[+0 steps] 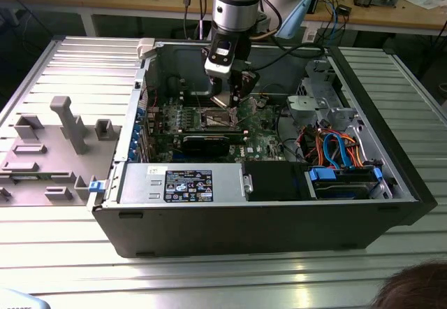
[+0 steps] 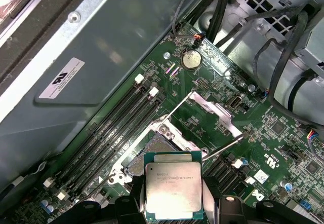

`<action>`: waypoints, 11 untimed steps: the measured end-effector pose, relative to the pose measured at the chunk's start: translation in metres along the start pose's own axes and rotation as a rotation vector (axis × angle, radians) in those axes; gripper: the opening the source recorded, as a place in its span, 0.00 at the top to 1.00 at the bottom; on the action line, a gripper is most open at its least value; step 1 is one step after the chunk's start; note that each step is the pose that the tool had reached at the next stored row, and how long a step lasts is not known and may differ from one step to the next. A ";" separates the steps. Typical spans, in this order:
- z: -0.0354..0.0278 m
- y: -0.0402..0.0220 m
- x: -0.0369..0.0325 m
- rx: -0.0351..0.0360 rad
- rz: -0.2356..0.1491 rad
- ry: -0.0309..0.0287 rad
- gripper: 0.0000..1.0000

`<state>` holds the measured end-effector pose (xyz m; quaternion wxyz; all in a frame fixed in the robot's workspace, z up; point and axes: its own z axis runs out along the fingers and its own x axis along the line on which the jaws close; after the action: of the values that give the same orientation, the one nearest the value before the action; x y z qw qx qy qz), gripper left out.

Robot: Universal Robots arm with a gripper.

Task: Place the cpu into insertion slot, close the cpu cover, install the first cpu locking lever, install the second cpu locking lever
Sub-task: 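Place the cpu into insertion slot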

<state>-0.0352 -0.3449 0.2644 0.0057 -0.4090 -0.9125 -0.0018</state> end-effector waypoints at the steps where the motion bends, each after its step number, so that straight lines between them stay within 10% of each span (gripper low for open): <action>1: 0.0000 0.0000 0.0000 -0.0001 0.001 0.0001 0.46; 11: 0.0002 0.0000 0.0000 -0.0001 0.011 0.0001 0.46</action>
<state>-0.0352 -0.3449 0.2642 0.0057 -0.4142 -0.9102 -0.0018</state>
